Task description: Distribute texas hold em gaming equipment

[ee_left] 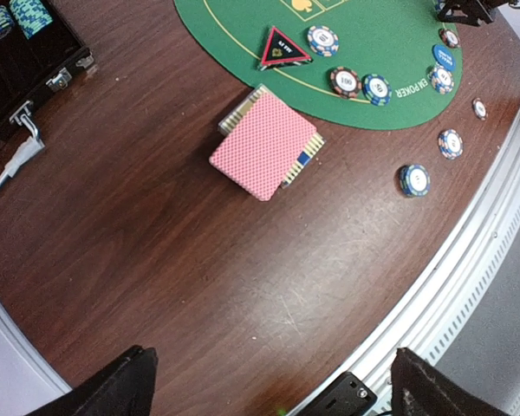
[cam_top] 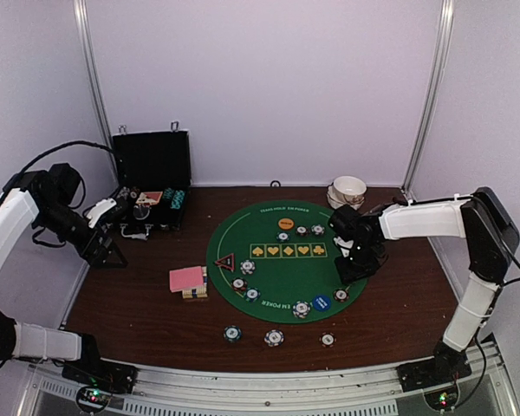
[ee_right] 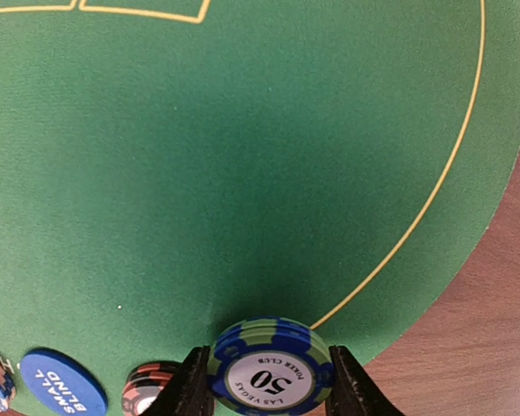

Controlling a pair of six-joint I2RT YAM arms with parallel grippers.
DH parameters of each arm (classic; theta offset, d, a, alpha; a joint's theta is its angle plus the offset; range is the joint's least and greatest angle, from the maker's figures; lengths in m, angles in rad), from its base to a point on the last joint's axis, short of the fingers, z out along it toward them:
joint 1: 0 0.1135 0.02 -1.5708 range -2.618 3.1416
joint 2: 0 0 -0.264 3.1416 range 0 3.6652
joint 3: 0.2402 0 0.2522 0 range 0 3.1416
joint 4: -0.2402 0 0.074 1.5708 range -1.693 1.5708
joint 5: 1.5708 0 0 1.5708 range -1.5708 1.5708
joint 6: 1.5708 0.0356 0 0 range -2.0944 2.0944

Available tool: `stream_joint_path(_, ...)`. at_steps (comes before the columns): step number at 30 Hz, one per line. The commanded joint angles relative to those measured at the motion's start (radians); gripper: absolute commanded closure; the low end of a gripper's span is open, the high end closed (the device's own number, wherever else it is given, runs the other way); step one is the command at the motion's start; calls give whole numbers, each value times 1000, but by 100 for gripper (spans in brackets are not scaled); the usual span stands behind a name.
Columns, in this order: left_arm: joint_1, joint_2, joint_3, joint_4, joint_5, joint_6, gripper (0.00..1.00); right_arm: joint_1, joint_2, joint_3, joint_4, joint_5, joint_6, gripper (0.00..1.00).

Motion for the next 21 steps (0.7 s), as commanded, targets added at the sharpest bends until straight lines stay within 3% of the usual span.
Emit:
stream_joint_path(1, -56, 12, -25, 60, -9, 3, 2, -10, 25, -23, 40, -3, 27, 98)
stream_joint_path(3, -83, 11, -42, 77, -24, -1, 2, -10, 30, -22, 37, 1, 29, 88)
stream_joint_path(5, -124, 10, -65, 108, -68, -19, 2, -11, 26, -16, 27, 3, 32, 60)
stream_joint_path(7, -168, 11, -88, 135, -105, -23, 2, -11, 8, -9, 17, 10, 34, 43)
stream_joint_path(12, -226, 56, -99, 180, -136, -14, 2, -11, -47, 52, -50, 39, 34, 25)
stream_joint_path(21, -355, 214, -104, 277, -221, 37, 2, -6, -164, 174, -84, -14, 72, 4)
